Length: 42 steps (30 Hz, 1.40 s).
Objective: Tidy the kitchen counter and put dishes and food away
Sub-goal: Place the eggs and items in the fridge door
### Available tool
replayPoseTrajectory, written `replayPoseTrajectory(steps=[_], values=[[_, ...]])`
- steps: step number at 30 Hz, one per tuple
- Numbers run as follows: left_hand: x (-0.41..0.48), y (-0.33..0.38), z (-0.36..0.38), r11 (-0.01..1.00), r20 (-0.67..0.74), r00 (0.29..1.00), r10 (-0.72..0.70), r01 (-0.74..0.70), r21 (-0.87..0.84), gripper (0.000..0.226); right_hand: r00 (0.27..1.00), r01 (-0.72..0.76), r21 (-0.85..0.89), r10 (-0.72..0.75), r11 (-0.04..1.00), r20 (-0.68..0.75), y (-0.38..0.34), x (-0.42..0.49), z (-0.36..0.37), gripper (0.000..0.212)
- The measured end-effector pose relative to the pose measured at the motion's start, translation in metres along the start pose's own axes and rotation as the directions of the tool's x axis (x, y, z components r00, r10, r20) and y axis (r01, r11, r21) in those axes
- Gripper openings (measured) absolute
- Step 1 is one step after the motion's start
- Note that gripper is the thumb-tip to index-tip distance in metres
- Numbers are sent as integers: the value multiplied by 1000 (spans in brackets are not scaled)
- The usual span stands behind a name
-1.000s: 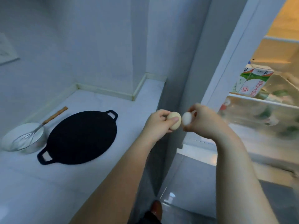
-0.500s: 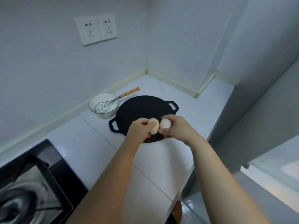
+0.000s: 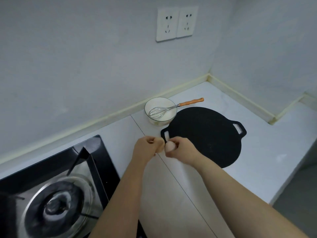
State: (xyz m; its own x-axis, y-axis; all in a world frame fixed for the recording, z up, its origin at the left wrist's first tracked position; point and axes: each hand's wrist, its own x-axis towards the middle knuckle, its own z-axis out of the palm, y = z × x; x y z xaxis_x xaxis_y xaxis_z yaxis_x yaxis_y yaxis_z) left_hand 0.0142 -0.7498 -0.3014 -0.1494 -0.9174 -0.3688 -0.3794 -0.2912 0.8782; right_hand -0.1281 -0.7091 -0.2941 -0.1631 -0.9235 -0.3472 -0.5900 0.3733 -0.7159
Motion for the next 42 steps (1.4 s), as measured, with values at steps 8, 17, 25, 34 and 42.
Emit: replayPoseTrajectory(steps=[8,17,25,34,42], values=[[39,-20,-28,994,-165,986,-22,39,102,21,987,39,-186,-67,982,-145,-14,35,42,47],[60,-34,-28,984,-166,986,-5,35,176,15,969,66,-304,-134,950,-207,-10,53,54,32],[64,-27,-22,976,-144,990,11,21,218,22,982,70,-327,-121,943,-142,-17,52,51,28],[51,-28,-26,972,-58,988,145,-131,195,40,988,64,-276,-99,959,-115,-9,47,48,55],[36,-13,-24,962,-54,976,210,-197,192,34,986,73,-231,-106,970,-133,-5,36,34,60]])
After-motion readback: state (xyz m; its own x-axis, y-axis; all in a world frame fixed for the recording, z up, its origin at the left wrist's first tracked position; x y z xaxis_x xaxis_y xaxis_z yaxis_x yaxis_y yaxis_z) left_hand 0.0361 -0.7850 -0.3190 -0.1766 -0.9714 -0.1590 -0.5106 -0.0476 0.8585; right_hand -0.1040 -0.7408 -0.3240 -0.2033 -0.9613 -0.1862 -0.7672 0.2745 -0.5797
